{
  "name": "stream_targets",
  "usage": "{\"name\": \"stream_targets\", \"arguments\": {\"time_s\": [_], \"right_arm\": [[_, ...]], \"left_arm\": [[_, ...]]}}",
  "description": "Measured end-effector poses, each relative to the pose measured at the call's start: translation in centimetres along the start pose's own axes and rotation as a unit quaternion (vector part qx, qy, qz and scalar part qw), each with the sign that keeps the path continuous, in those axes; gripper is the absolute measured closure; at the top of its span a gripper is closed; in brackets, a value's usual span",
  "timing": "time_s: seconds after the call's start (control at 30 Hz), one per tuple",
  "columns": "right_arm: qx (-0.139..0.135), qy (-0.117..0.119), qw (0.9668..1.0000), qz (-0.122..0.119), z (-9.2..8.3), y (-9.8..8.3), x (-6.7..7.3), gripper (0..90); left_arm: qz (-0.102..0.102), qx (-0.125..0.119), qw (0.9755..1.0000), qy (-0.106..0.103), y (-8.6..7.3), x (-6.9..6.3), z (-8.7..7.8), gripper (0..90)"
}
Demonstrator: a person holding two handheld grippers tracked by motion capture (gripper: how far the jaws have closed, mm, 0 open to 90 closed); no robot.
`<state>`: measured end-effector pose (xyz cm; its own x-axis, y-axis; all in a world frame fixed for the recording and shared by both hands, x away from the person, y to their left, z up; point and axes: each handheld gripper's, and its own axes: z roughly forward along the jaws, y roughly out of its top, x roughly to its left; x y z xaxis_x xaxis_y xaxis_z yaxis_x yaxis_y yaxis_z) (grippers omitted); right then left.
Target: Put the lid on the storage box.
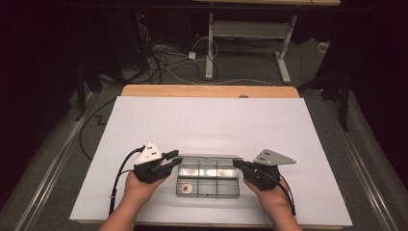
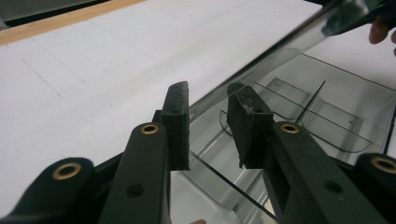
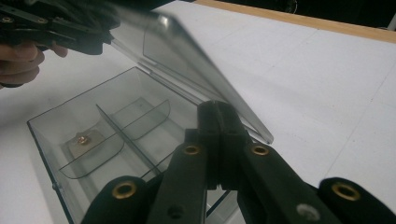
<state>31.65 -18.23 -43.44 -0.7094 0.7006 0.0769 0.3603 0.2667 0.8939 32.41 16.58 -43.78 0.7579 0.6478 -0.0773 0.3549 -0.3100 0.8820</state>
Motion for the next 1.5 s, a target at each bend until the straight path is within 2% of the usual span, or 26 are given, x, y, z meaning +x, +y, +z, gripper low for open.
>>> {"name": "stream_targets", "arguments": {"time_s": [0.3,0.33,0.37,0.4,0.47,0.63,0.7,0.87,1.07,1.5], "right_arm": [[0.007,0.006,0.9999,0.005,0.0,-0.4,0.4,90.0],[0.007,0.007,0.9999,0.006,0.0,-0.4,0.4,90.0],[0.007,0.005,1.0000,0.004,0.1,-0.4,0.4,90.0],[0.007,0.006,0.9999,0.004,0.1,-0.4,0.4,90.0],[0.010,0.006,0.9999,0.003,0.1,-0.5,0.6,90.0],[0.014,0.007,0.9999,0.002,-0.1,-0.8,0.8,90.0],[0.014,0.007,0.9999,0.002,-0.3,-0.9,0.9,90.0],[0.016,0.006,0.9998,0.001,-0.6,-1.2,1.1,90.0],[0.021,0.003,0.9998,0.000,-0.6,-1.4,1.1,90.0],[0.026,-0.009,0.9996,0.009,-1.8,-2.5,0.0,90.0]], "left_arm": [[-0.012,0.018,0.9998,-0.004,-1.1,-0.6,-1.1,65.5],[-0.018,0.023,0.9996,-0.006,-1.4,-0.6,-1.3,65.5],[-0.012,0.036,0.9992,-0.011,-1.6,-0.5,-1.6,65.6],[-0.018,0.042,0.9988,-0.015,-2.0,-0.6,-1.7,65.7],[-0.015,0.050,0.9985,-0.015,-2.3,-0.8,-1.8,68.0],[-0.029,0.041,0.9978,-0.044,-2.1,-1.0,-1.5,84.1],[-0.034,0.037,0.9975,-0.050,-2.1,-1.1,-1.5,87.4],[-0.034,0.025,0.9973,-0.060,-1.7,-1.4,-1.5,87.5],[-0.027,0.026,0.9972,-0.065,-1.6,-1.7,-1.3,87.5],[-0.015,0.033,0.9977,-0.058,-1.8,-2.2,-1.5,87.4]]}}
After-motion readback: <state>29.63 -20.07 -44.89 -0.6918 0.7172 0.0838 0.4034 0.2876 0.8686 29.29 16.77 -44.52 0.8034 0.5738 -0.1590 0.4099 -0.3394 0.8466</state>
